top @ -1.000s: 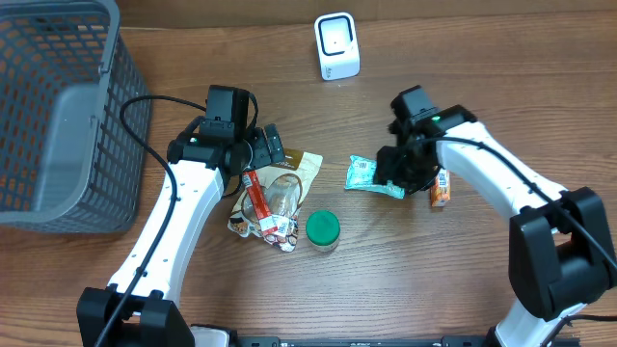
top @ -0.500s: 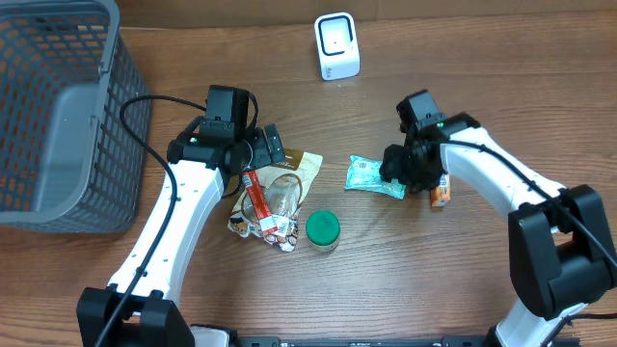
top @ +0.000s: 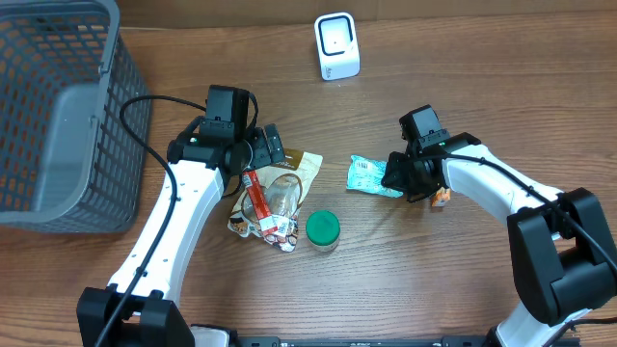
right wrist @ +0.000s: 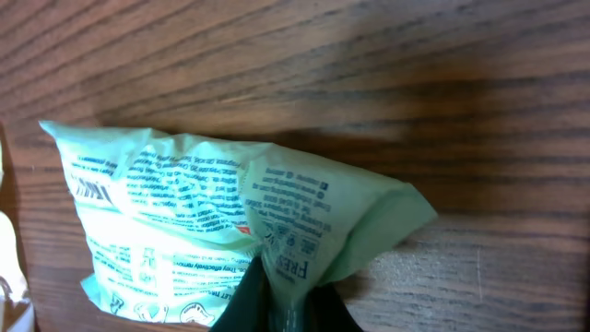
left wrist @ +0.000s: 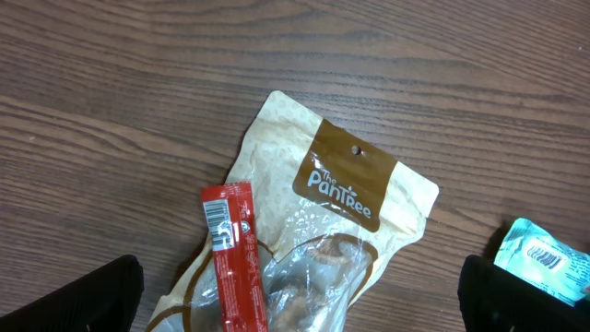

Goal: Scan the item barcode
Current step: 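Grasp the teal wipes pack again with the right gripper, then lift the teal pack and carry it to the white scanner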

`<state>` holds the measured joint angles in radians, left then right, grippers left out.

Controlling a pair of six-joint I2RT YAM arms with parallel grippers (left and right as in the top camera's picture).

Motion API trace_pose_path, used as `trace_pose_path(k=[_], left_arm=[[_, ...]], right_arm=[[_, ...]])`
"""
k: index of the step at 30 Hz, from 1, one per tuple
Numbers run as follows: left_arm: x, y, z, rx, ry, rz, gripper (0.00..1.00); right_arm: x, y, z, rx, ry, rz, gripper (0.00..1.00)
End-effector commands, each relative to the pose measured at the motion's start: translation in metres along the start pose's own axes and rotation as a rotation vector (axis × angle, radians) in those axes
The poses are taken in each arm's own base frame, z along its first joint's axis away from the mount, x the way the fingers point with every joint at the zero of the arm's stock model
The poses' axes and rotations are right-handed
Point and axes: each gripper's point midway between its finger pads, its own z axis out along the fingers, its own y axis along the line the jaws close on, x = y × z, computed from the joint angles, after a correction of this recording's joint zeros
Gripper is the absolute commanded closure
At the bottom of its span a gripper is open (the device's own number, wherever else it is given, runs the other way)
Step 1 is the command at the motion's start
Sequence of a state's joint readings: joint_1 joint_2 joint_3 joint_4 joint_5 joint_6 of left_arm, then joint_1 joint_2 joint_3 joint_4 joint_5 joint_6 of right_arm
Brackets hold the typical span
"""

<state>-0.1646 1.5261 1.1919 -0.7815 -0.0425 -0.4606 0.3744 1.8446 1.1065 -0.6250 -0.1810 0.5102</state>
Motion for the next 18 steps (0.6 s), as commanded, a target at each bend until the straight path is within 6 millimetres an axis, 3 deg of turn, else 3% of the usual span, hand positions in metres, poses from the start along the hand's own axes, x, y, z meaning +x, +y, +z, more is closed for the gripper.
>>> trace_pose_path(k=[1,7,13,18], left_arm=[[-0.008,0.0,-0.007,-0.001,-0.03,0.02,0.0],[-0.008,0.0,-0.007,-0.001,-0.03,0.02,0.0],[-0.008,0.0,-0.007,-0.001,-0.03,0.02,0.0],[-0.008,0.0,-0.007,-0.001,-0.03,0.02,0.0]], right_arm=[[-0.01,0.005,-0.013,0.0,-0.037,-0.076,0.96],[-0.048,0.042,-0.064,-0.08,-0.224,-0.319,0.96],[-0.073,0.067,-0.103,-0.152,-0.383,-0.359,0.96],[-0.103,0.092,-0.133,-0.169,-0.587,-0.607,0.96]])
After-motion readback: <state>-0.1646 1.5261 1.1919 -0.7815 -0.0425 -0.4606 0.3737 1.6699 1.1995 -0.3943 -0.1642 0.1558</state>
